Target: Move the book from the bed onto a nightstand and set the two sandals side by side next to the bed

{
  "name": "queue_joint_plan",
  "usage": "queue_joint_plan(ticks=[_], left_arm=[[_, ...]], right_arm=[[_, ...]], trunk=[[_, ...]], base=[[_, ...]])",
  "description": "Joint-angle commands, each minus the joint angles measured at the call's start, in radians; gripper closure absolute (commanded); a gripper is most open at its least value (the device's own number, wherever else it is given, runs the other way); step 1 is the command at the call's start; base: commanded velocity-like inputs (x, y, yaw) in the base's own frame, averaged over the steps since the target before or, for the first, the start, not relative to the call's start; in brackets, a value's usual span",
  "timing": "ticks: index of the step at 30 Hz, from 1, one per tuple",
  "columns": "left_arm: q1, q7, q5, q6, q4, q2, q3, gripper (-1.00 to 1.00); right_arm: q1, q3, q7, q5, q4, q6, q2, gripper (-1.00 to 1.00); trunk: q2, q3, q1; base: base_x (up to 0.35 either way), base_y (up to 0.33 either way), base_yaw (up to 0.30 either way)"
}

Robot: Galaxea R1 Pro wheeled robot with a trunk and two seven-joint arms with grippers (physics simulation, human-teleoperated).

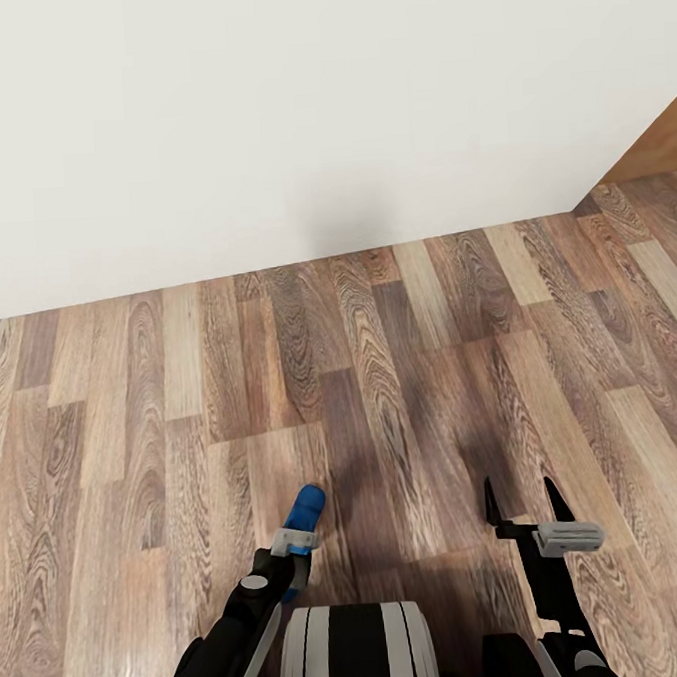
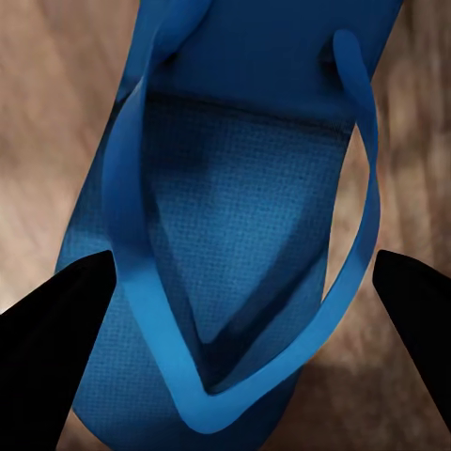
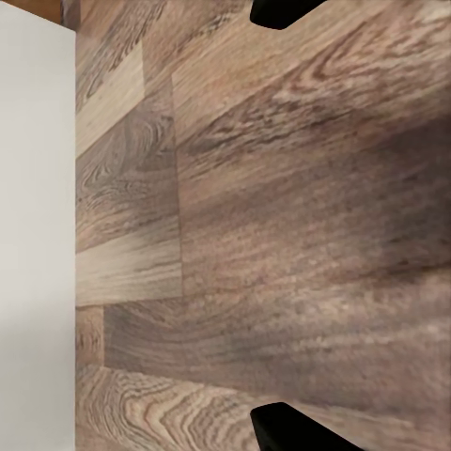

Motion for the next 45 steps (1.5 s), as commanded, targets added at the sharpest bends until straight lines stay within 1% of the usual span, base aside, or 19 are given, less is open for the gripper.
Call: queue_joint_plan(ticks=[1,7,37,43,45], left_arm=[[0.0,0.006,-0.006,0.006,-0.001,0.0,-0.002,1.0],[0.0,0.005,-0.006,0.006,-0.001,0.0,-0.002,1.0],[0.0,0.002,-0.005,0.006,-0.001,0.0,-0.002,1.0],[0.0,-0.001,-0.003,0.007,-0.001,0.0,-0.002,1.0],[0.0,-0.009,0.002,0.007,-0.002,0.001,-0.001,1.0]], right_arm=[[0.0,-0.001,0.005,-0.004,0.0,-0.002,0.0,-1.0],[0.0,-0.001,0.005,-0.004,0.0,-0.003,0.0,-1.0],[0.0,-0.001,0.005,-0.004,0.0,-0.002,-0.001,-1.0],[0.0,-0.004,0.004,-0.007,0.0,-0.001,-0.001,-1.0],[0.0,-0.007,0.004,-0.009,0.001,-0.001,-0.002,-1.0]], trunk=[[0.0,0.0,0.0],[0.0,0.0,0.0],[0.007,0.116,-0.014],[0.008,0.139,-0.016],[0.009,0.146,-0.017]], base=[[0.0,0.0,0.0],[0.0,0.0,0.0],[0.0,0.0,0.0],[0.0,0.0,0.0],[0.0,0.0,0.0]])
